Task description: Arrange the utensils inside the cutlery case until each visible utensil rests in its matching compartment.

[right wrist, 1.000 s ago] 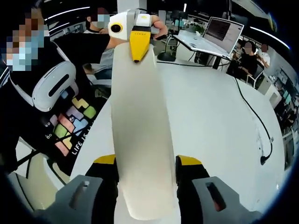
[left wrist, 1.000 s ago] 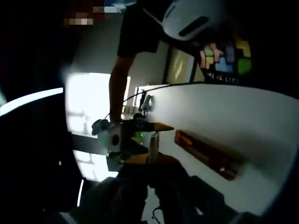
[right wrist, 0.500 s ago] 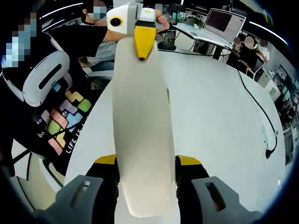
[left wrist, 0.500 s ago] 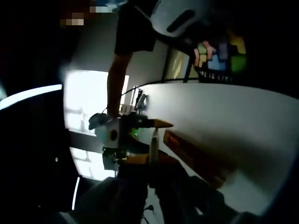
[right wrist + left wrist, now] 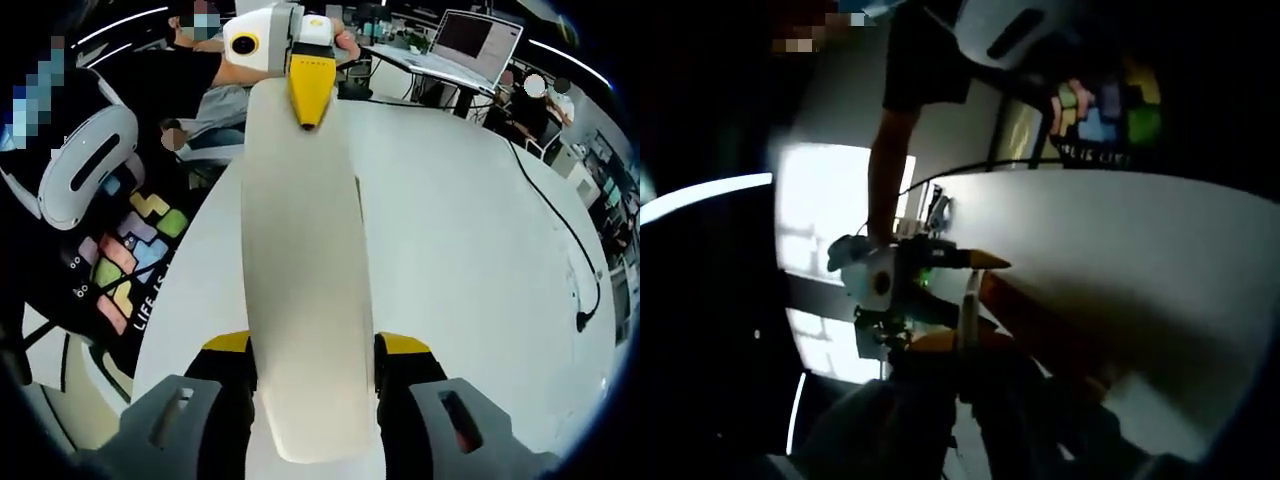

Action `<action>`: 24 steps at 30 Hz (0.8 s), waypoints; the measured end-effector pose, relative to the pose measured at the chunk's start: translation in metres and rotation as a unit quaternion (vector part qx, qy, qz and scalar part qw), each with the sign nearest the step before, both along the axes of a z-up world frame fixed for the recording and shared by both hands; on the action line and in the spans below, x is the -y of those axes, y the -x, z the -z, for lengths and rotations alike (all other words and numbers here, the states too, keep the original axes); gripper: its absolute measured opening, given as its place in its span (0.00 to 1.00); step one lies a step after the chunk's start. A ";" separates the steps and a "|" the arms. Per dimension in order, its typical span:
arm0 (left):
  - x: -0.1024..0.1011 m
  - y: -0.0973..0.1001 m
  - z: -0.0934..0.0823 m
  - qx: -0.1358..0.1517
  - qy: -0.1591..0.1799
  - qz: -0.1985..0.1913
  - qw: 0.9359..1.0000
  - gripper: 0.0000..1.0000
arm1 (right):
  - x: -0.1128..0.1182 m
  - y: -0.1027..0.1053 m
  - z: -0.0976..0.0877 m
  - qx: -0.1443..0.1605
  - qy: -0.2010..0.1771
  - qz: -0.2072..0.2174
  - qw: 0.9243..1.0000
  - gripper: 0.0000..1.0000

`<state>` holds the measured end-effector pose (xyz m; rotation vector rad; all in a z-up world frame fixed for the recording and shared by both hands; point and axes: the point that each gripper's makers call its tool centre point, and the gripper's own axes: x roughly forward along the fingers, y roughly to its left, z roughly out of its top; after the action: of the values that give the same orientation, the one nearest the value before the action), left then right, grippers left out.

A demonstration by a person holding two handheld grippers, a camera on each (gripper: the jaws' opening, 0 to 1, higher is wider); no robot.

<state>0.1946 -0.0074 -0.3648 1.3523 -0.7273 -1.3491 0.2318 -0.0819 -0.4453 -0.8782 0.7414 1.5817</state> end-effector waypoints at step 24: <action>-0.007 -0.007 0.005 0.017 0.005 -0.012 1.000 0.02 | -0.002 0.000 0.003 0.028 0.008 -0.007 1.000 0.47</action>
<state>0.2016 -0.0001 -0.3695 1.3741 -0.7375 -1.3052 0.2319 -0.0797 -0.4485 -0.9363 0.7103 1.5595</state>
